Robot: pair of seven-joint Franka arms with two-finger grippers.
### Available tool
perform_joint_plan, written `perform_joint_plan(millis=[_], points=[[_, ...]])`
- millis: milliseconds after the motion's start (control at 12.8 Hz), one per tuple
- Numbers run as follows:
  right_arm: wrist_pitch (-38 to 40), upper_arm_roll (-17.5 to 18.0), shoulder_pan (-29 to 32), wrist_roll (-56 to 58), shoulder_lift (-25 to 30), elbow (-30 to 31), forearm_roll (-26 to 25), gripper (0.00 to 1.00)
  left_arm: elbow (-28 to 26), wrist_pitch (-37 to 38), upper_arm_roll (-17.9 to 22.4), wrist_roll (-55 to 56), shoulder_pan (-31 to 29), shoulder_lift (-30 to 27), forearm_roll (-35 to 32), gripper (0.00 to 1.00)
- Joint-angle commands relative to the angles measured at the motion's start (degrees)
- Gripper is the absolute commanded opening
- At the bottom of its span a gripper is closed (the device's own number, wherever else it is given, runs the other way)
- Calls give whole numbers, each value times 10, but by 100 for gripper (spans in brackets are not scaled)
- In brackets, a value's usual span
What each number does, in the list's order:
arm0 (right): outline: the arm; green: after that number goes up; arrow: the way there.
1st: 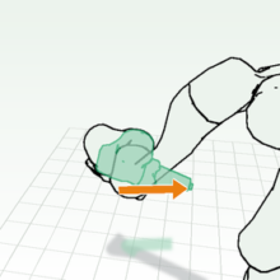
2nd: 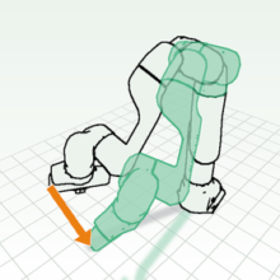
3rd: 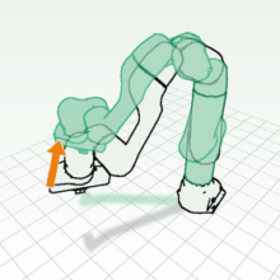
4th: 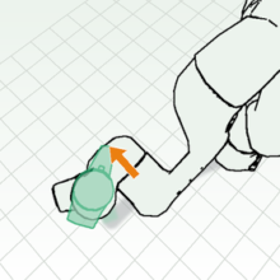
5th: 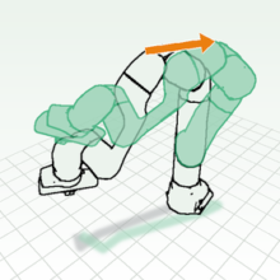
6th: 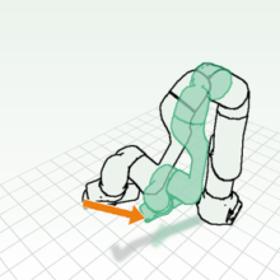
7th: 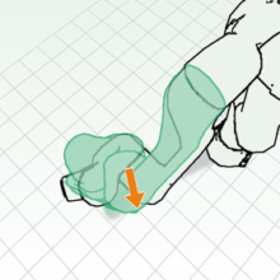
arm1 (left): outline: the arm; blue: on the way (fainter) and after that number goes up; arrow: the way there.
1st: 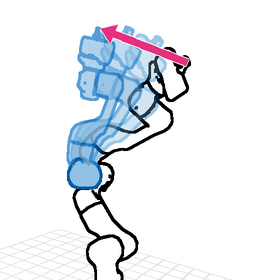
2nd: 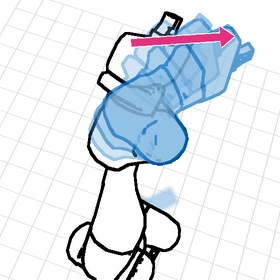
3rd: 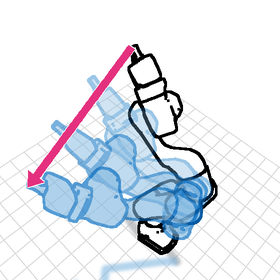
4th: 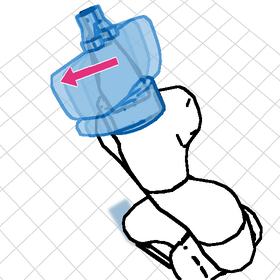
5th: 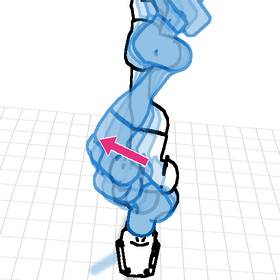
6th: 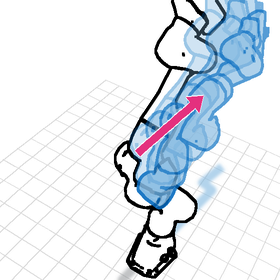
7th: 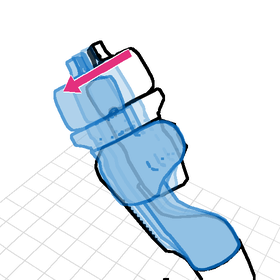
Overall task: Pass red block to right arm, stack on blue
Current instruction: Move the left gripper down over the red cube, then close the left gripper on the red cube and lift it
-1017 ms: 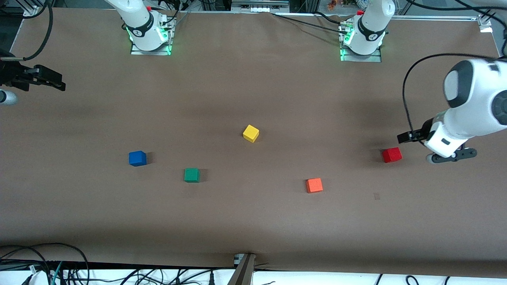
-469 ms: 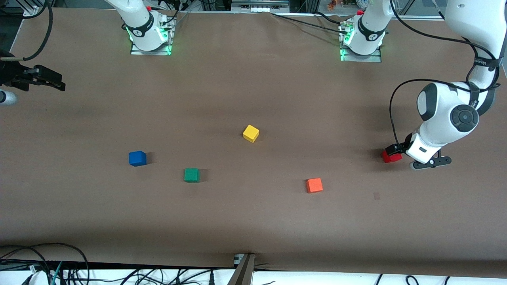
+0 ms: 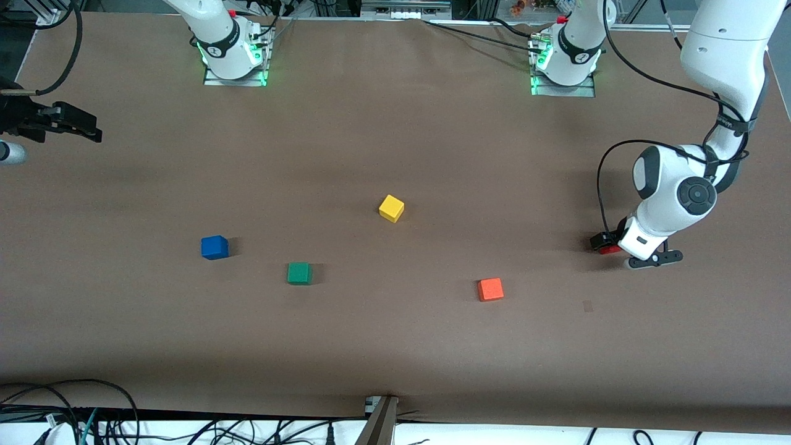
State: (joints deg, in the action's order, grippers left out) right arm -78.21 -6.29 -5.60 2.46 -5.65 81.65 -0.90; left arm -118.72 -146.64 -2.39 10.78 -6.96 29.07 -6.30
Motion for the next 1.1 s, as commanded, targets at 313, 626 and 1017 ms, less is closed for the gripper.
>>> perform_joint_plan(millis=[313, 626, 1017], points=[[4, 2, 3, 8, -6, -14, -5, 100, -8, -6, -2, -8, -2, -1, -11, 41], [4, 2, 3, 6, -6, -13, -5, 100, -7, -1, -3, -22, -2, -13, -11, 25], [3, 2, 3, 8, -7, -14, -3, 100, -6, 4, -35, -113, -5, -63, -1, 27]])
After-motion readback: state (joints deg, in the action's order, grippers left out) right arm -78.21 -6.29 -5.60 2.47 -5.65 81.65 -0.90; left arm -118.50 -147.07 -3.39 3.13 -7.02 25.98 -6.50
